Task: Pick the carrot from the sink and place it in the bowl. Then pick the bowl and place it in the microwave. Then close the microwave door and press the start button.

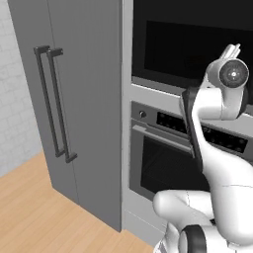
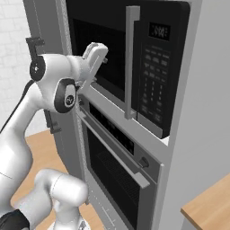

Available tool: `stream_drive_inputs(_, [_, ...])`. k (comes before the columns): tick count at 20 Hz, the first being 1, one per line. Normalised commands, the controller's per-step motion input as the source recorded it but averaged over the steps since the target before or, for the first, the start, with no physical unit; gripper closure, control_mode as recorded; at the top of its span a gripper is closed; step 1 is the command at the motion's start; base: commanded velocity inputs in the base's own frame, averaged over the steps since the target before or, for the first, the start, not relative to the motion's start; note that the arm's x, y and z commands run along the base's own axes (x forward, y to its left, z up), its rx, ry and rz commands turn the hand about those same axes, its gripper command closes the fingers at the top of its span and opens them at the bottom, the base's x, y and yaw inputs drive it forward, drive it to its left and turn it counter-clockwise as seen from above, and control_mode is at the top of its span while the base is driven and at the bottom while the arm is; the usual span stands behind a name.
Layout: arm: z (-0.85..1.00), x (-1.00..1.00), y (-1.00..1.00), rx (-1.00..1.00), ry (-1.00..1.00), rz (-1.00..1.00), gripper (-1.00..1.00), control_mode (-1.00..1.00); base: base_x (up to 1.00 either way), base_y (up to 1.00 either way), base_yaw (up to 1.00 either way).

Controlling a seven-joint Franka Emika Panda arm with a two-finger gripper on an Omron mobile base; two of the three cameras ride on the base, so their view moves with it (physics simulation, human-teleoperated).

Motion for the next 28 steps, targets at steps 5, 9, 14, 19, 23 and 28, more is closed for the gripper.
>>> stream_drive_inputs(5, [0.50, -0.89, 0.29, 0.26, -0.15, 0.00, -1.00, -1.00, 0.00, 0.00, 0.00])
stream_drive_inputs(9, [0.63, -0.91, 0.29, 0.42, -0.06, 0.00, -1.00, -1.00, 0.00, 0.00, 0.00])
stream_drive_inputs(14, [0.24, -0.79, 0.21, -0.01, -0.02, 0.00, -1.00, -1.00, 0.00, 0.00, 0.00])
stream_drive_inputs(19, [0.06, -0.72, 0.09, -0.41, 0.00, 0.08, -1.00, -1.00, 0.00, 0.00, 0.00])
stream_drive_inputs(23, [0.01, -0.64, 0.01, -0.56, 0.00, 0.14, -1.00, -1.00, 0.00, 0.00, 0.00])
stream_drive_inputs(28, [0.00, -0.42, 0.08, -0.69, 0.01, 0.17, -1.00, -1.00, 0.00, 0.00, 0.00])
